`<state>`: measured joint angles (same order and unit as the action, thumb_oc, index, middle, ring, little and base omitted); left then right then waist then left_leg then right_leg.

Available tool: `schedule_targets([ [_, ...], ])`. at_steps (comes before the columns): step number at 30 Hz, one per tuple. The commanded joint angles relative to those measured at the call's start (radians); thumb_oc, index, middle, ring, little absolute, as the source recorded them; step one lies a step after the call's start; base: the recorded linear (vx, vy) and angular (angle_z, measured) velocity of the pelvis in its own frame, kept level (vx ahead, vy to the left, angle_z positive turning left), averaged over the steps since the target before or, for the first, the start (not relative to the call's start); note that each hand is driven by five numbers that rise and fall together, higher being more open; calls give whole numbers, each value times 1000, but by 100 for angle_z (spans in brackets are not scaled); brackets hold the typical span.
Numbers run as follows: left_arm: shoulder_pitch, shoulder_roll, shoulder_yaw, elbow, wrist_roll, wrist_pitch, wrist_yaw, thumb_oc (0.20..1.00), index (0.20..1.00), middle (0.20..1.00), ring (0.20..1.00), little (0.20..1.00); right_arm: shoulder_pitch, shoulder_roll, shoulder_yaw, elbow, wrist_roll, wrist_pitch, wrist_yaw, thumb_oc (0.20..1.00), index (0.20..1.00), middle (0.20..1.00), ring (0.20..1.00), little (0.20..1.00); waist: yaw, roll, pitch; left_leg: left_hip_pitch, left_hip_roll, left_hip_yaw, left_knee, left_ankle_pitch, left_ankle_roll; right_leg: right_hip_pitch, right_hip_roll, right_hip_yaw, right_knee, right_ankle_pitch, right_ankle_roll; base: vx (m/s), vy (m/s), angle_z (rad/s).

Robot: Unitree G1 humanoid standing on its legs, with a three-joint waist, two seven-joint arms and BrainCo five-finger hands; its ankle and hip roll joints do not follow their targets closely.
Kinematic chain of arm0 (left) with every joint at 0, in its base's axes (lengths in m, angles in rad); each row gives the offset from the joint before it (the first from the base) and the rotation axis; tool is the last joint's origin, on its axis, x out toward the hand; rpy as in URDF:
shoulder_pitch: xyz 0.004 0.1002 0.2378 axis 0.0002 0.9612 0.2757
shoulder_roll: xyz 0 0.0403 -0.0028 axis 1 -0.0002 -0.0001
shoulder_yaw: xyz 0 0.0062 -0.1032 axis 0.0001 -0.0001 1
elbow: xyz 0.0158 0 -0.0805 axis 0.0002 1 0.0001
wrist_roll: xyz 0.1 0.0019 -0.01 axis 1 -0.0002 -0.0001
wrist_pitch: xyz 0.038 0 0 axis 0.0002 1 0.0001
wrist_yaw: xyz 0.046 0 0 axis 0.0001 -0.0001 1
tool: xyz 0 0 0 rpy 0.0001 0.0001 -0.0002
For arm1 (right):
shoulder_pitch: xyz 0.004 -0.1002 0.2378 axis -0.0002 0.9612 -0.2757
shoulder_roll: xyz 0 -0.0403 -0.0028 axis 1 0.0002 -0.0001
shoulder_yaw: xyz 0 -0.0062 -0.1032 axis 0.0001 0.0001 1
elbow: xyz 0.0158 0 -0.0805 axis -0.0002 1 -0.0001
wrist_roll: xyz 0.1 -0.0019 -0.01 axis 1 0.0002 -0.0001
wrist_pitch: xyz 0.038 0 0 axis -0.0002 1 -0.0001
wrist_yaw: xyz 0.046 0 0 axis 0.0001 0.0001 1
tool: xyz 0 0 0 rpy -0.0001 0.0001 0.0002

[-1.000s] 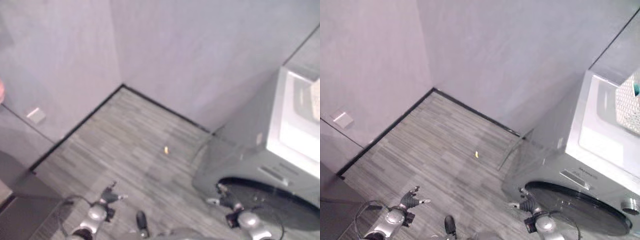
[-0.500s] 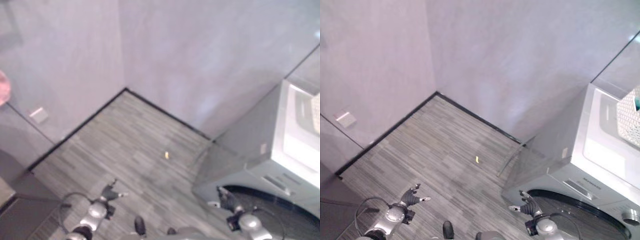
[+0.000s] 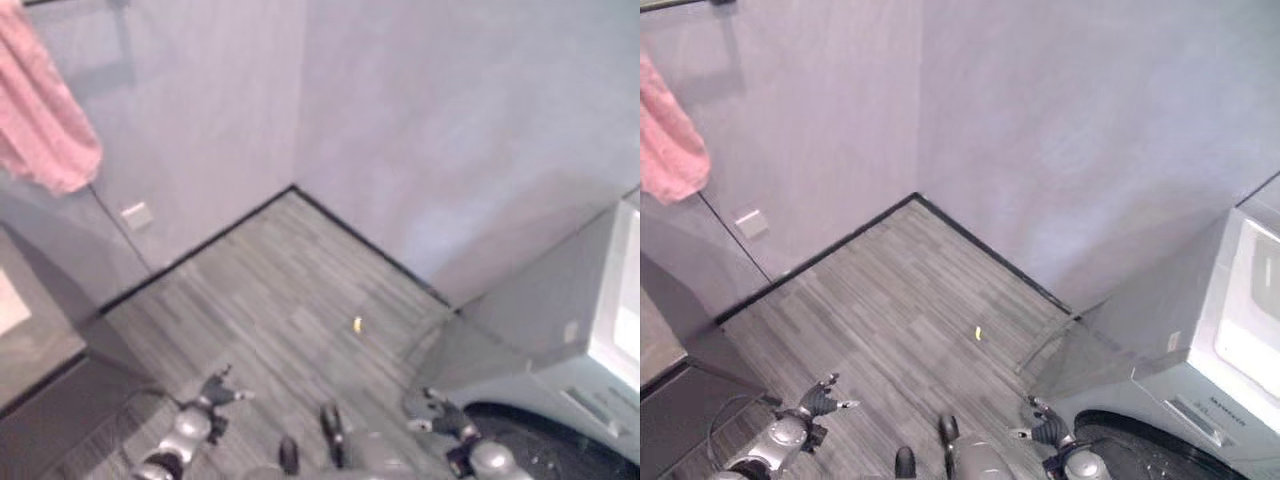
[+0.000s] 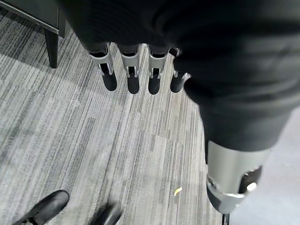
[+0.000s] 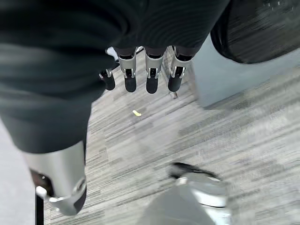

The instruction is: Put brush and paste in cup on sink, flatten towel.

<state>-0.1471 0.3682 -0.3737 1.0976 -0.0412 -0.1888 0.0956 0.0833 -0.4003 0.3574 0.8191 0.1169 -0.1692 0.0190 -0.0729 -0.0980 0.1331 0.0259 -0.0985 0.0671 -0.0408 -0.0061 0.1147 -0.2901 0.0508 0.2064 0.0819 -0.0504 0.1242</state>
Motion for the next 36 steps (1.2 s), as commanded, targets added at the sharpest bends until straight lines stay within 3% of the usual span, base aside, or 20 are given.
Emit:
schedule_targets([
  [1,-23,-13,7,-29,23,-34,8,1000,1000,1000,1000,1000,-31,-41,-47,-36,-6,-29,-18,1000,1000,1000,1000,1000,-13,19,31,-26,3,57,189,-148,-45,90,-14,15,-43,104,16,137,-152,63],
  [4,-13,-11,3,-35,26,-31,1,1000,1000,1000,1000,1000,-23,-47,-47,-55,-9,-29,-15,1000,1000,1000,1000,1000,-11,13,21,-4,-1,37,204,-167,-46,110,-13,-9,-19,91,10,183,-166,52],
  [6,-5,-15,6,-25,24,-27,0,1000,1000,1000,1000,1000,-28,-50,-43,-50,-4,-28,-14,1000,1000,1000,1000,1000,-11,9,9,24,0,23,184,-173,-46,123,6,15,5,94,3,224,-233,50],
  [11,21,-18,20,-14,18,-20,-1,1000,1000,1000,1000,1000,-37,-64,-38,-76,-1,-27,-14,1000,1000,1000,1000,1000,-6,12,-41,90,43,-20,104,-126,-76,173,30,-17,-6,51,-49,233,-255,20],
  [14,16,-24,23,-14,9,-17,4,1000,1000,1000,1000,1000,-28,-78,-44,-92,7,-32,-11,1000,1000,1000,1000,1000,-13,14,-47,97,65,-37,117,-111,-100,190,41,-43,5,15,-73,231,-295,32],
  [20,1,-40,23,-14,-14,-14,16,1000,1000,1000,1000,1000,-1,-85,-59,-84,16,-30,-8,1000,1000,1000,1000,1000,-30,8,-46,96,94,-24,121,-79,-124,211,33,-102,19,-25,-98,105,-150,25],
  [22,-6,-46,22,-11,-19,-13,17,1000,1000,1000,1000,1000,-1,-84,-61,-71,17,-29,-13,1000,1000,1000,1000,1000,-40,6,-47,93,102,-2,111,-74,-124,210,24,-122,22,-30,-100,50,-66,69],
  [24,-24,-62,16,-4,-18,-11,19,1000,1000,1000,1000,1000,9,-88,-76,-65,26,-27,-15,1000,1000,1000,1000,1000,-74,16,-50,101,124,124,69,-93,-119,222,6,-168,10,-42,-96,56,-2,66],
  [26,-26,-73,8,-2,-7,-10,16,1000,1000,1000,1000,1000,9,-88,-76,-48,23,-24,-18,1000,1000,1000,1000,1000,-83,28,-52,86,125,167,72,-108,-122,228,-3,-191,-4,-42,-92,24,60,118],
  [31,-12,-71,3,3,-4,-10,13,1000,1000,1000,1000,1000,-4,-81,-58,-11,1,-20,-18,1000,1000,1000,1000,1000,-72,32,-53,84,112,161,80,-125,-112,239,-12,-193,-9,-31,-85,7,81,25],
  [33,-8,-65,7,9,-5,-10,15,1000,1000,1000,1000,1000,-12,-76,-44,-16,-6,-19,-17,1000,1000,1000,1000,1000,-61,27,-43,72,91,107,89,-143,-97,236,-14,-166,-4,-17,-81,-52,142,0],
  [36,-1,-58,10,14,-4,-8,13,1000,1000,1000,1000,1000,-18,-66,-40,-12,-6,-19,-18,1000,1000,1000,1000,1000,-61,27,-34,58,78,87,96,-155,-81,220,-16,-141,15,-11,-72,-54,141,3],
])
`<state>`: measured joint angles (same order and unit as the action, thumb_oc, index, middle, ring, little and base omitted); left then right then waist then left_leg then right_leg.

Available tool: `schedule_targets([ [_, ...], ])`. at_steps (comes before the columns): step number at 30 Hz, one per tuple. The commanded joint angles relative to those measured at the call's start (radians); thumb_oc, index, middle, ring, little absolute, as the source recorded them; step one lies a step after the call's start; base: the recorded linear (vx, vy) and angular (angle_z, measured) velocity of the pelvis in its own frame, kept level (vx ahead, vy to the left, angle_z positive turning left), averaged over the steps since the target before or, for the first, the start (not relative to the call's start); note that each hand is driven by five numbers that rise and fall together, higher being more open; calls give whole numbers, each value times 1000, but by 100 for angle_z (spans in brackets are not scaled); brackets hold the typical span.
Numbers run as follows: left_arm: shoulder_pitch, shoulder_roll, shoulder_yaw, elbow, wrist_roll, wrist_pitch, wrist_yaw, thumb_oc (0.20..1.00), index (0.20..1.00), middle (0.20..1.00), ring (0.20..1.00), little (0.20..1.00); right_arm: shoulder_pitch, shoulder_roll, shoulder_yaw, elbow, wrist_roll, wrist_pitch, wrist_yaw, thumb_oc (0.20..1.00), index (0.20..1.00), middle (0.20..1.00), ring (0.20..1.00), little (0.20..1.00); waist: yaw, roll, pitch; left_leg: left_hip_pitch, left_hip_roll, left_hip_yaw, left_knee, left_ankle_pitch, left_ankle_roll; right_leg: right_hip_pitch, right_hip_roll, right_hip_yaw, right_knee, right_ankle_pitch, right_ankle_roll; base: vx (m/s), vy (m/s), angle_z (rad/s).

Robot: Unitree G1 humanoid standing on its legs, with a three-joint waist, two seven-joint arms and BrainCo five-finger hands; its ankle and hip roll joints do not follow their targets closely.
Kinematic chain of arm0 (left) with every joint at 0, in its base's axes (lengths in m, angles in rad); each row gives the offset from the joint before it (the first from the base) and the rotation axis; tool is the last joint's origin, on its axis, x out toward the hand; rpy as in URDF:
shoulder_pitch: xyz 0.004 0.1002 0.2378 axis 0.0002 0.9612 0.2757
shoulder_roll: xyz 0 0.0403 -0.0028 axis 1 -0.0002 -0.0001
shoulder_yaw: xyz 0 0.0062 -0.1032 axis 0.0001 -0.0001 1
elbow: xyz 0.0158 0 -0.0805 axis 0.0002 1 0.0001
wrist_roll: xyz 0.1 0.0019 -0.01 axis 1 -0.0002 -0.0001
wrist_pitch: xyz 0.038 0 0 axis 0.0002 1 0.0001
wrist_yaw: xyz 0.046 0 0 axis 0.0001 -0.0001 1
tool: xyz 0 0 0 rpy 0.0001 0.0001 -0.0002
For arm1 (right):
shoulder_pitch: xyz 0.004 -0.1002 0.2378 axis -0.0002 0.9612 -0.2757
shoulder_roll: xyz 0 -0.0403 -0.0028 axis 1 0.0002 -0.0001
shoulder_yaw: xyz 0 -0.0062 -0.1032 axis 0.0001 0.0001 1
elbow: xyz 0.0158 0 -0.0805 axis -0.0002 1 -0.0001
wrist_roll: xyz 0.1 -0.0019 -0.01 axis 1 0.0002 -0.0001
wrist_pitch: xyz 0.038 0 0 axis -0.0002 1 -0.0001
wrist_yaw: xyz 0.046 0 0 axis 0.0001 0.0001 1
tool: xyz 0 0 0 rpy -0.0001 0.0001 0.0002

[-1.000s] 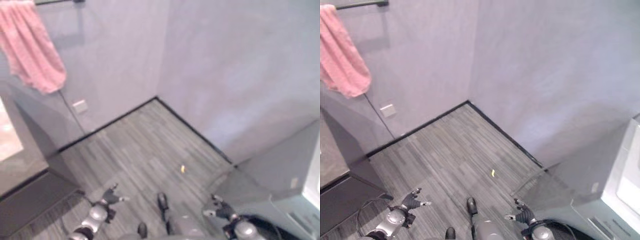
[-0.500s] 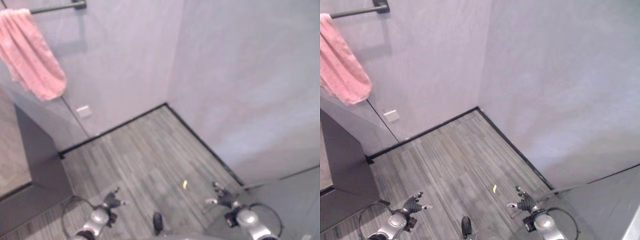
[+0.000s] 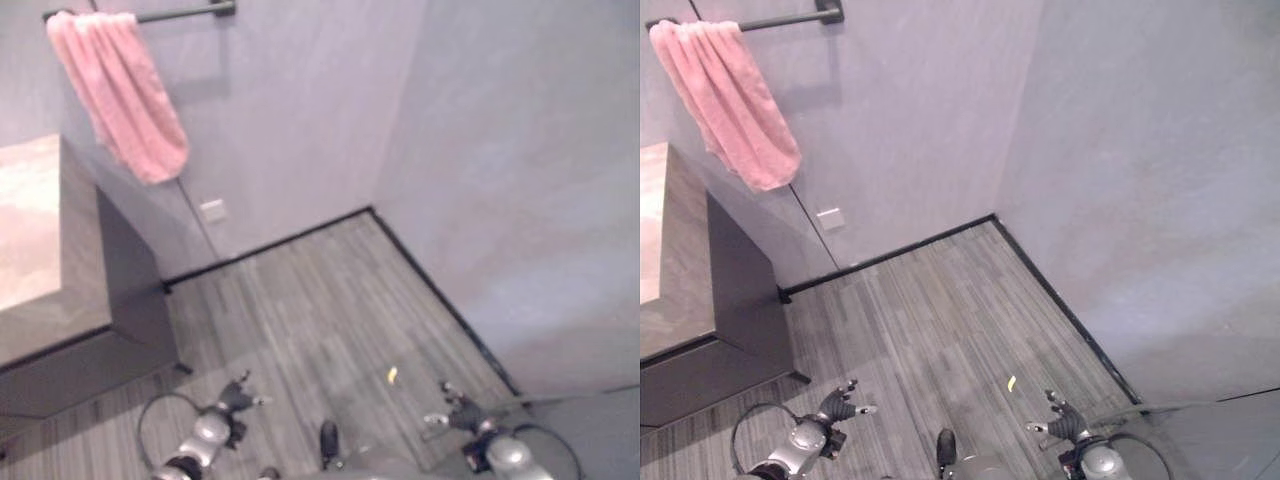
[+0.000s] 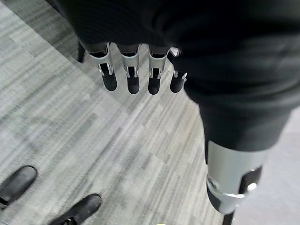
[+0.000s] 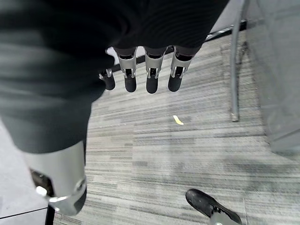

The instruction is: Put brush and paste in cup on sink, flatten towel.

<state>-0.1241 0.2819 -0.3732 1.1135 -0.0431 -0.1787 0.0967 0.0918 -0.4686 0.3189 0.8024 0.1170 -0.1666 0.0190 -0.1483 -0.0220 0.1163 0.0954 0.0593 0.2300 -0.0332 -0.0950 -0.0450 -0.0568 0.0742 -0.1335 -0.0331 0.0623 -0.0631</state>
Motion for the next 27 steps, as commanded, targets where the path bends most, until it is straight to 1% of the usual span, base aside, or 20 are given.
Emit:
schedule_targets([
  [1,-20,39,11,7,4,-18,8,1000,1000,1000,1000,1000,-28,9,1,2,-8,-22,-18,1000,1000,1000,1000,1000,13,-48,-13,-15,-89,-84,85,-71,88,-23,-42,220,142,-121,124,-90,247,5],
  [3,-18,45,9,12,9,-18,5,1000,1000,1000,1000,1000,-27,10,2,1,-10,-22,-18,1000,1000,1000,1000,1000,12,-47,-10,-20,-95,-91,88,-70,93,-30,-43,238,152,-120,129,-67,152,8],
  [5,-25,55,6,18,15,-18,3,1000,1000,1000,1000,1000,-27,14,5,-9,-15,-20,-18,1000,1000,1000,1000,1000,2,-47,0,-34,-101,-104,96,-72,104,-64,-31,318,211,-119,147,-83,135,15],
  [6,-29,62,1,19,19,-20,0,1000,1000,1000,1000,1000,-21,13,3,-17,-9,-20,-15,1000,1000,1000,1000,1000,-16,-43,7,-45,-109,-126,113,-82,113,-76,-12,416,253,-118,157,-79,209,32],
  [7,-30,64,1,26,26,-23,5,1000,1000,1000,1000,1000,-11,17,1,-21,-3,-20,-10,1000,1000,1000,1000,1000,-32,-37,14,-60,-113,-137,150,-90,118,-88,13,524,293,-91,169,-63,195,45],
  [8,-31,64,-1,27,29,-24,3,1000,1000,1000,1000,1000,-9,18,-2,-20,0,-21,-11,1000,1000,1000,1000,1000,-39,-35,15,-67,-114,-140,166,-92,118,-92,22,552,294,-84,168,-37,122,49],
  [10,-29,71,0,26,30,-23,1,1000,1000,1000,1000,1000,3,20,-11,-4,6,-21,-10,1000,1000,1000,1000,1000,-43,-34,14,-73,-121,-145,189,-103,123,-95,24,561,287,-72,161,-16,88,32],
  [12,-27,72,2,26,29,-23,1,1000,1000,1000,1000,1000,7,20,-11,-1,4,-21,-10,1000,1000,1000,1000,1000,-44,-33,12,-76,-125,-146,196,-107,125,-100,30,569,299,-69,164,-16,81,-4],
  [13,-22,76,9,19,25,-23,4,1000,1000,1000,1000,1000,14,13,-11,-14,-10,-20,-7,1000,1000,1000,1000,1000,-48,-35,12,-77,-132,-139,214,-118,127,-104,39,592,314,-56,179,-15,56,-5],
  [14,-22,76,9,19,25,-23,4,1000,1000,1000,1000,1000,15,13,-11,-15,-10,-20,-7,1000,1000,1000,1000,1000,-46,-35,12,-78,-131,-137,215,-119,127,-104,40,593,315,-56,179,-50,129,-5],
  [15,-19,74,12,12,19,-24,10,1000,1000,1000,1000,1000,20,5,-12,-43,-19,-19,-10,1000,1000,1000,1000,1000,-54,-37,17,-85,-142,-132,234,-126,131,-111,47,632,320,-4,202,-67,110,-5],
  [16,-18,74,9,1,15,-26,12,1000,1000,1000,1000,1000,21,-2,-15,-63,-19,-20,-14,1000,1000,1000,1000,1000,-67,-35,24,-87,-143,-135,230,-129,135,-118,53,655,323,26,212,-68,110,-12],
  [17,-18,73,9,0,15,-26,12,1000,1000,1000,1000,1000,21,-3,-15,-65,-19,-19,-14,1000,1000,1000,1000,1000,-66,-33,23,-88,-142,-134,230,-129,135,-118,54,656,320,28,212,-115,77,-26],
  [18,-19,77,0,-18,16,-30,9,1000,1000,1000,1000,1000,27,-12,-19,-102,-20,-25,-14,1000,1000,1000,1000,1000,-74,-30,37,-115,-138,-133,261,-138,140,-137,66,690,340,25,214,-85,40,-21],
  [19,-19,77,0,-18,16,-30,9,1000,1000,1000,1000,1000,27,-12,-19,-102,-20,-25,-14,1000,1000,1000,1000,1000,-74,-30,36,-117,-138,-133,262,-139,140,-138,66,690,341,25,214,-116,52,-22],
  [21,-26,83,-8,-23,35,-31,5,1000,1000,1000,1000,1000,27,-20,-22,-135,-22,-31,-14,1000,1000,1000,1000,1000,-60,-39,38,-151,-129,-106,324,-161,138,-148,45,637,316,-27,199,-81,7,-7],
  [22,-26,88,-5,-26,39,-28,6,1000,1000,1000,1000,1000,26,-22,-22,-143,-27,-30,-17,1000,1000,1000,1000,1000,-53,-42,35,-156,-126,-98,329,-166,139,-157,42,616,314,-48,193,-123,-95,-9],
  [23,-34,94,-9,-32,33,-29,4,1000,1000,1000,1000,1000,25,-23,-3,-141,-38,-35,-7,1000,1000,1000,1000,1000,-53,-62,42,-164,-119,-101,347,-174,134,-164,69,643,338,-60,205,-99,-121,-31],
  [24,-38,92,-1,-21,28,-28,6,1000,1000,1000,1000,1000,25,-22,-1,-141,-47,-34,-8,1000,1000,1000,1000,1000,-45,-65,42,-163,-116,-104,346,-172,131,-162,63,622,336,-84,199,-86,-150,-31],
  [27,-33,85,10,-21,8,-25,7,1000,1000,1000,1000,1000,23,-26,12,-135,-64,-33,-3,1000,1000,1000,1000,1000,-39,-72,33,-155,-114,-112,335,-170,128,-150,52,596,320,-96,194,-2,-99,0],
])
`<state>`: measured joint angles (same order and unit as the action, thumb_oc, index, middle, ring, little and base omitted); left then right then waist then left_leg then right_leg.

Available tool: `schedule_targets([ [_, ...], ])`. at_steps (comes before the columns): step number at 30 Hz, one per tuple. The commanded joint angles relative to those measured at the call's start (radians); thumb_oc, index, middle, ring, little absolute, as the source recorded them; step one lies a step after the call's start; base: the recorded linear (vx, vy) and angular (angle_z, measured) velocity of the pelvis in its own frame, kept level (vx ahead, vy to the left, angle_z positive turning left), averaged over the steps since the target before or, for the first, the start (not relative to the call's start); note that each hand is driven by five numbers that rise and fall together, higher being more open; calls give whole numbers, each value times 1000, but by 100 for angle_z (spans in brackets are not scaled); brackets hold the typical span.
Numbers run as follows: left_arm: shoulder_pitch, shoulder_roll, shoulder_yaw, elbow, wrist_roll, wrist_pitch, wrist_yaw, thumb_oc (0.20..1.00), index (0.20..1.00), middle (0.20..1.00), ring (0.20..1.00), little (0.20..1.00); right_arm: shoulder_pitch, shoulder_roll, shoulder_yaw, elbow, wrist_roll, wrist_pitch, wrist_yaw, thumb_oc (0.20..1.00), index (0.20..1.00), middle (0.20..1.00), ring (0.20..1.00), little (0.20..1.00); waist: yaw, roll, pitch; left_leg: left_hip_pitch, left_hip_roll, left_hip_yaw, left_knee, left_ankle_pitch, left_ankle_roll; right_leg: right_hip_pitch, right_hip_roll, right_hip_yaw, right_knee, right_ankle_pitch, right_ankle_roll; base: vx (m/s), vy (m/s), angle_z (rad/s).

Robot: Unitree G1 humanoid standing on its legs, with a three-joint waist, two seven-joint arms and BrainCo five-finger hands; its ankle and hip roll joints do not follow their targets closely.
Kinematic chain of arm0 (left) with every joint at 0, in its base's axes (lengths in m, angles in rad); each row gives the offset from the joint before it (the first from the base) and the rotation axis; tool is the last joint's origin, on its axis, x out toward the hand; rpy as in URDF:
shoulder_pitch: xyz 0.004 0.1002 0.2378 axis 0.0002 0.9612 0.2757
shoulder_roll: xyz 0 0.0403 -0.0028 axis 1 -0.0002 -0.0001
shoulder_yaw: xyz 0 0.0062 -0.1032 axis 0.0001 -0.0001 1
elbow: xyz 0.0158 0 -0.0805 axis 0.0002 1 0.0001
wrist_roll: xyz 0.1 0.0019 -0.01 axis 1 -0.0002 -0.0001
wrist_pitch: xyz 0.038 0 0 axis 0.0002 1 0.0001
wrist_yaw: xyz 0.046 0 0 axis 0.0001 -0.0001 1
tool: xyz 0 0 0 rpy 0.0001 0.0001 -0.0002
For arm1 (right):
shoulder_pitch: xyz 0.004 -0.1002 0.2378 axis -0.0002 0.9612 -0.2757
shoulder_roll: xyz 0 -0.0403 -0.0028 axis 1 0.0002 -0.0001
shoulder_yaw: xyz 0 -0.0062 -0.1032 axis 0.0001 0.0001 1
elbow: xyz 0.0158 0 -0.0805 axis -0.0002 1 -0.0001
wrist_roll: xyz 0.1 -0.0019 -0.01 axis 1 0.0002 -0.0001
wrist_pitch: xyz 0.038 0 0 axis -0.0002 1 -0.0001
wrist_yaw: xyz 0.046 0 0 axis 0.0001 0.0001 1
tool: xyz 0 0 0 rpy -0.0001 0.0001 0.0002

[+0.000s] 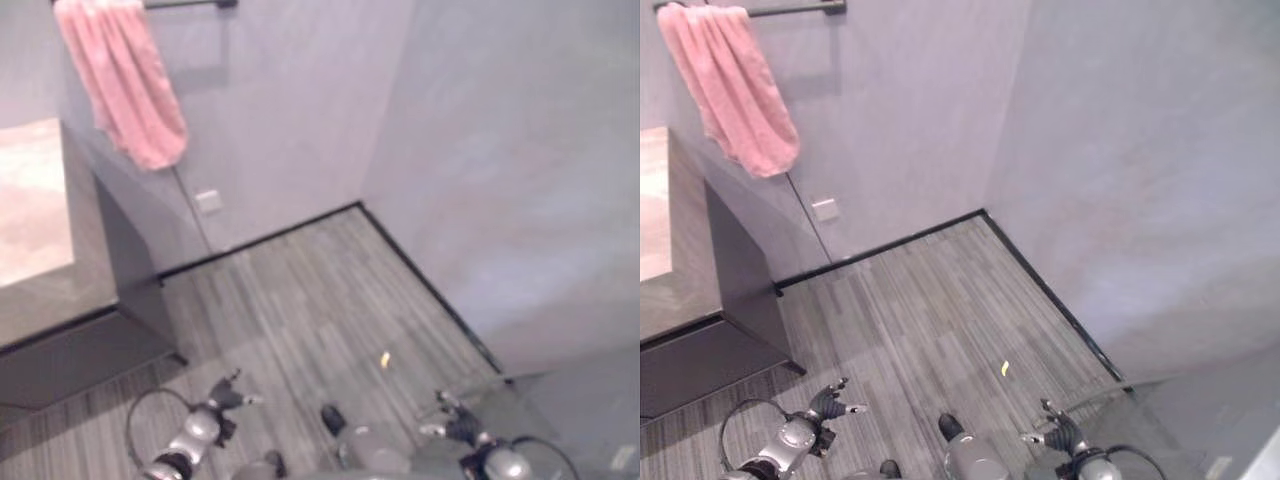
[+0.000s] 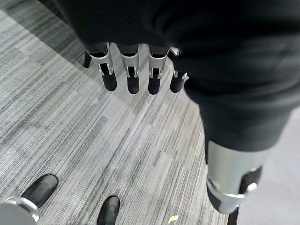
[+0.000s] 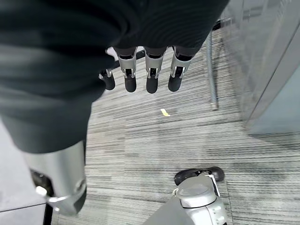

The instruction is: Put brush and paste in cup on sink, flatten towel.

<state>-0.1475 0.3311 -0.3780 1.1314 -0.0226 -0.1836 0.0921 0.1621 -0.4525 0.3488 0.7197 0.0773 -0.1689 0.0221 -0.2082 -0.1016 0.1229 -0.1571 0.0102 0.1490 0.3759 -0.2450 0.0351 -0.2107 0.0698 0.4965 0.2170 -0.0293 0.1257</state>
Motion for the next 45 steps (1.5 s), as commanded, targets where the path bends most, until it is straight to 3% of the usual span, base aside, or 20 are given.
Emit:
schedule_targets([
  [1,0,33,20,-42,-19,-18,9,1000,1000,1000,1000,1000,-46,-47,-8,-50,-45,-25,-4,1000,1000,1000,1000,1000,31,5,15,114,-61,-37,-95,-12,44,19,45,-61,51,-22,-9,36,-106,18],
  [5,3,24,25,-49,-31,-18,21,1000,1000,1000,1000,1000,-45,-48,-6,-64,-45,-28,-3,1000,1000,1000,1000,1000,42,-4,15,133,-57,-57,-125,3,31,32,38,-101,57,-64,-32,15,-116,19],
  [16,10,10,17,-55,-25,-24,23,1000,1000,1000,1000,1000,-49,-57,13,-74,-64,-29,-1,1000,1000,1000,1000,1000,63,15,21,155,-61,-55,-208,42,27,42,12,-127,-7,-34,-34,-9,-29,12],
  [25,11,-1,10,-84,-51,-21,29,1000,1000,1000,1000,1000,-53,-47,5,-28,-55,-29,-15,1000,1000,1000,1000,1000,63,22,23,202,-52,-98,-296,84,12,36,18,-163,43,-85,-58,48,-62,3],
  [32,7,3,6,-60,-41,-14,28,1000,1000,1000,1000,1000,-69,-51,6,1,-61,-27,-27,1000,1000,1000,1000,1000,55,23,4,209,-44,-129,-301,90,-1,64,17,-196,24,-95,-74,84,-79,35],
  [42,12,2,-11,-41,-3,-11,19,1000,1000,1000,1000,1000,-83,-35,27,6,-30,-34,-20,1000,1000,1000,1000,1000,60,33,-10,231,-44,-117,-305,86,0,82,19,-185,11,-87,-73,32,3,-3],
  [43,43,-70,72,49,-230,40,-59,1000,1000,1000,1000,1000,-113,13,-89,253,125,-7,-23,1000,1000,1000,1000,1000,80,47,-17,152,-53,-157,-356,156,45,116,20,-154,-68,-63,-70,0,0,0],
  [45,40,-71,82,68,-229,41,-55,1000,1000,1000,1000,1000,-114,24,-78,278,116,-6,-19,1000,1000,1000,1000,1000,79,48,-26,161,-49,-144,-378,166,41,130,19,-158,-102,-56,-68,0,0,0],
])
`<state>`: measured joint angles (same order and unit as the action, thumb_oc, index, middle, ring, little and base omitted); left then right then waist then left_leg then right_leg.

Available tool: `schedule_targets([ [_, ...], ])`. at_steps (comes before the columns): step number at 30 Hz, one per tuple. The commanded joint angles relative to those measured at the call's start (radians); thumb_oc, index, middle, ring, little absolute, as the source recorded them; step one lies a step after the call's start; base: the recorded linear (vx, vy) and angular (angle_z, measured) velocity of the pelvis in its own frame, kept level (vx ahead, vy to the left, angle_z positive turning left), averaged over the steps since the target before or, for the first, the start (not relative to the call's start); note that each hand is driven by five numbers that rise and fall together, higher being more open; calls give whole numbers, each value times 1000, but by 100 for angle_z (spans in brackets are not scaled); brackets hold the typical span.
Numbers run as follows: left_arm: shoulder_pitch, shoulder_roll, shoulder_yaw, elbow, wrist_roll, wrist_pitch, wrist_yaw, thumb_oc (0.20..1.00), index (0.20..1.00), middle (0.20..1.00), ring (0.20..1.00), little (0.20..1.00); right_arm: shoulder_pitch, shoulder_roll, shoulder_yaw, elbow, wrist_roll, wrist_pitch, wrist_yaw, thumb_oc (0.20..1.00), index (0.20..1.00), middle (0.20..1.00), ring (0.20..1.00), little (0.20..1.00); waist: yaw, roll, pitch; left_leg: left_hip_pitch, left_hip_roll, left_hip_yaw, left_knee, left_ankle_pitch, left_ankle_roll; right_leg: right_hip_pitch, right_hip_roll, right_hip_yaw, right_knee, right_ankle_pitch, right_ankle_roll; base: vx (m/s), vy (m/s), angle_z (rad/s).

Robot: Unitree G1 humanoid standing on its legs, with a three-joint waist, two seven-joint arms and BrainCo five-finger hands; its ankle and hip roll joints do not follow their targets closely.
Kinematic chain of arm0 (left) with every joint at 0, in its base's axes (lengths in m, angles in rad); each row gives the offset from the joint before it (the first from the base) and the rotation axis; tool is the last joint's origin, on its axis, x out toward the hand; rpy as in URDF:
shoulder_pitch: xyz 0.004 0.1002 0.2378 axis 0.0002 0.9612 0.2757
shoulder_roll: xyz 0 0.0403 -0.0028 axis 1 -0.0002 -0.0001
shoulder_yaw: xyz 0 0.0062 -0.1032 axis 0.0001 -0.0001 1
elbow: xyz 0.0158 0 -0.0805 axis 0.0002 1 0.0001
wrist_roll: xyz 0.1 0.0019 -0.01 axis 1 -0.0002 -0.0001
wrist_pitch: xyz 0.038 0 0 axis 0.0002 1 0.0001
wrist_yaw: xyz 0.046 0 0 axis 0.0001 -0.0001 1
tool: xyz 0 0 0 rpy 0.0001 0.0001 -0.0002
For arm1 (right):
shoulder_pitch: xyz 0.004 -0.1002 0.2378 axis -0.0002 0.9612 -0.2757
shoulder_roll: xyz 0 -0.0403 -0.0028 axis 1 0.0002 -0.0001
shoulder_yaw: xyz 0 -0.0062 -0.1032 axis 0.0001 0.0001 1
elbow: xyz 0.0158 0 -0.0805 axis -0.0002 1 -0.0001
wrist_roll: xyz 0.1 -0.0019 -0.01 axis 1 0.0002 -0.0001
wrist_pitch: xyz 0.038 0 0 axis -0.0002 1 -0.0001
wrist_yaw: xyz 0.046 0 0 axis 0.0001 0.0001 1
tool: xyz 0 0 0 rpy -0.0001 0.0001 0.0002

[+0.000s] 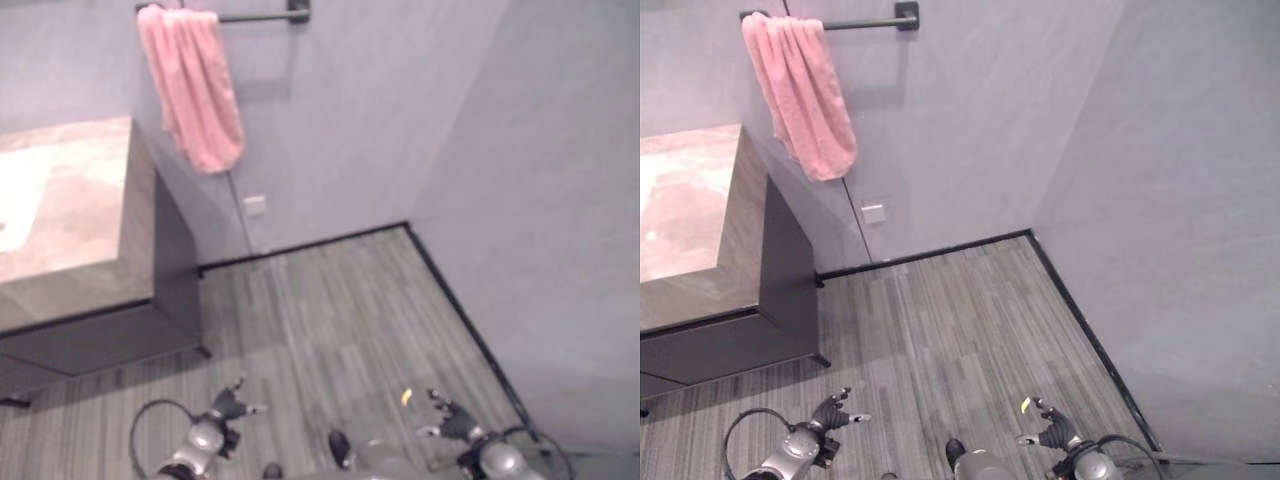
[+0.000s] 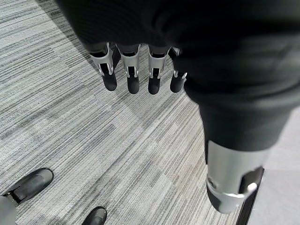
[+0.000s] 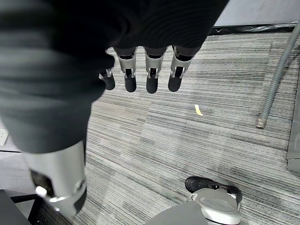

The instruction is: Put brush and paste in cup on sink, flatten towel.

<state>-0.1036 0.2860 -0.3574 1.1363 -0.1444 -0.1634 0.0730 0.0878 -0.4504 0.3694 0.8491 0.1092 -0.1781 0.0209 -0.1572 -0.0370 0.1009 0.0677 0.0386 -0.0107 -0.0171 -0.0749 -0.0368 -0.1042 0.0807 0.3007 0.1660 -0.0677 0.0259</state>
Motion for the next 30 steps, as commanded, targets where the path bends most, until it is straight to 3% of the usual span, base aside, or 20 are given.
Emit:
schedule_targets([
  [1,-4,-26,62,63,-107,21,-36,1000,1000,1000,1000,1000,-40,22,-99,149,84,4,-18,1000,1000,1000,1000,1000,28,-16,-4,-63,-77,16,14,-4,113,25,8,38,-52,-17,32,40,-13,-1],
  [6,2,-42,63,55,-120,19,-37,1000,1000,1000,1000,1000,-16,41,-93,173,75,9,-12,1000,1000,1000,1000,1000,18,-12,-18,-26,-69,29,-40,15,102,59,-6,2,-103,-10,26,21,0,5],
  [16,14,-46,80,38,-148,13,-25,1000,1000,1000,1000,1000,-30,59,-86,170,89,8,-14,1000,1000,1000,1000,1000,32,-11,-14,-6,-74,41,-35,-1,109,83,-23,-17,-117,-7,32,13,48,2],
  [22,31,-11,119,3,-144,-11,15,1000,1000,1000,1000,1000,-50,75,-135,195,183,-1,-6,1000,1000,1000,1000,1000,63,-15,-2,-29,-94,60,52,-58,135,63,-36,-21,-56,-12,61,10,153,-2],
  [30,43,11,136,-48,-134,-26,31,1000,1000,1000,1000,1000,-84,86,-137,194,189,-5,-4,1000,1000,1000,1000,1000,83,-5,12,-26,-117,52,89,-85,154,33,-46,-49,64,-27,94,18,165,-2],
])
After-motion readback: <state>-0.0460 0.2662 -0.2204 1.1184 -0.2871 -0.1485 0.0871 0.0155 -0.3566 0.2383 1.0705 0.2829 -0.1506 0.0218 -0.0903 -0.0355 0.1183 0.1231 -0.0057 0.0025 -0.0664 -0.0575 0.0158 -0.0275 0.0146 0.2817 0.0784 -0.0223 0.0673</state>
